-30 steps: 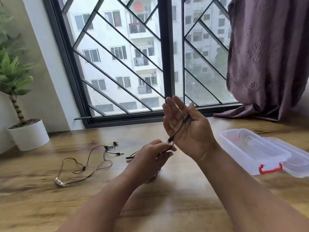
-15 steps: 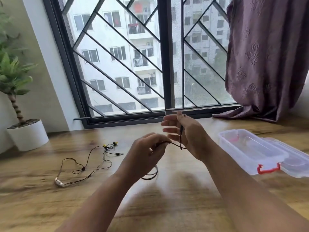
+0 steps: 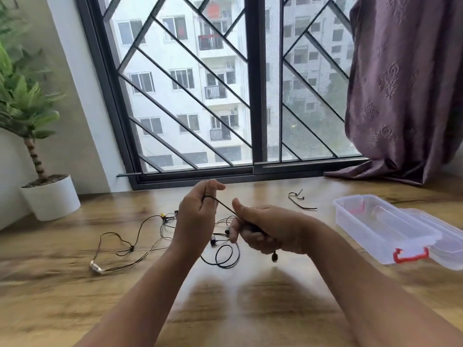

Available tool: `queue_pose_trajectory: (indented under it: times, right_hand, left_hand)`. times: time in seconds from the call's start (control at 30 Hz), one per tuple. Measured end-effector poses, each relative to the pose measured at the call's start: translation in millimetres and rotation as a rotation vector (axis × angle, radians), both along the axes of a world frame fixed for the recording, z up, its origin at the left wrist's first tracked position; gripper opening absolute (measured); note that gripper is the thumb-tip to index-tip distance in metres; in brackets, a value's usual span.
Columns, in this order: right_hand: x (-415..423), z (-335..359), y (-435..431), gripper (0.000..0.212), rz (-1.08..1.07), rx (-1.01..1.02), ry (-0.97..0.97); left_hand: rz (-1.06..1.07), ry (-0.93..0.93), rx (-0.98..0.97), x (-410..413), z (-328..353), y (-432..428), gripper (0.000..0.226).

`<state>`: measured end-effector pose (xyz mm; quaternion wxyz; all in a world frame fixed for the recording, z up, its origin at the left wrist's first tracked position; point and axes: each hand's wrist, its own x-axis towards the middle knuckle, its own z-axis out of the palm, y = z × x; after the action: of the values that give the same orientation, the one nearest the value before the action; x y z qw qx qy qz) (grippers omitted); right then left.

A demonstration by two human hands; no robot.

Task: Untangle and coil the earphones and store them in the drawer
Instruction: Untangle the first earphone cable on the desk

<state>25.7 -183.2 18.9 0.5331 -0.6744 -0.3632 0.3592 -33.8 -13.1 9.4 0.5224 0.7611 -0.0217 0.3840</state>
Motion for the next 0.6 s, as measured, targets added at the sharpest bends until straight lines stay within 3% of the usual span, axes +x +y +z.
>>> queue_pose_trajectory:
  times: [0.17, 0.43, 0.6]
  right_hand:
    - [-5.6, 1.4, 1.4, 0.06, 0.15, -0.05, 0.07]
    - [5.6, 10.1, -6.7, 0.055, 0.184, 0.462, 0.575]
    - [15.8, 14.2, -15.4, 0.048, 0.131, 0.84, 0.896]
  left_hand:
    - [0.008, 0.013, 0.003, 2.3, -2.1, 2.5, 0.029]
    - [0.03, 0.192, -0.008, 14.3, -15.4, 14.0, 0.025]
    - [-0.067, 0.296, 0.305, 14.9, -24.0, 7.0, 0.014]
